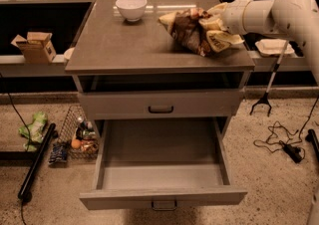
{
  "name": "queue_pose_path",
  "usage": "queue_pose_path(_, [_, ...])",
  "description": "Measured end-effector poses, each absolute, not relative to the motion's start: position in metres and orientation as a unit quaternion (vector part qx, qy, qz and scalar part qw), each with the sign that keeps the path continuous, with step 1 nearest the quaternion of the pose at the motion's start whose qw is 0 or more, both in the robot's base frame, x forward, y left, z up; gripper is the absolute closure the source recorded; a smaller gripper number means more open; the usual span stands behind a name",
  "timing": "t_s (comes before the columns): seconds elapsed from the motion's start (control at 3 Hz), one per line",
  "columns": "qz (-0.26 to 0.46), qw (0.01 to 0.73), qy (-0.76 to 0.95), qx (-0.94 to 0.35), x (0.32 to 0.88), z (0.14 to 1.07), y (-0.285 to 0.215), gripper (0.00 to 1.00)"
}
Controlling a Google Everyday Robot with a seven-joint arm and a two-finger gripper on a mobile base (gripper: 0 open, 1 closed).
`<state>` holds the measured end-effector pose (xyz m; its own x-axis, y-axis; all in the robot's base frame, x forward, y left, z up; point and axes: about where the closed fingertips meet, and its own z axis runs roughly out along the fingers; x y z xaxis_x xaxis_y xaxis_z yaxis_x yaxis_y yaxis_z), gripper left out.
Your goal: Pick brown chip bag from middle drawer and place on counter
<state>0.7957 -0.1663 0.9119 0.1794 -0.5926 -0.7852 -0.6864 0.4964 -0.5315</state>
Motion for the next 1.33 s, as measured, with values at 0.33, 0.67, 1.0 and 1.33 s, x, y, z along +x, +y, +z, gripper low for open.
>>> queue_pose_path(0.33, [0.031, 0.610, 0.637, -0.470, 0.821, 0.923, -0.176, 0.97])
queue_pose_path(0.67, [0.032, 0.614, 0.638, -0.465, 0.828, 0.925, -0.176, 0.77])
queue_pose_path(1.0, [0.034, 0.616, 0.635, -0.465, 0.832, 0.929, -0.175, 0.53])
queue_pose_path(1.33, [0.038, 0.617, 0.633, -0.467, 0.832, 0.930, -0.173, 0.30])
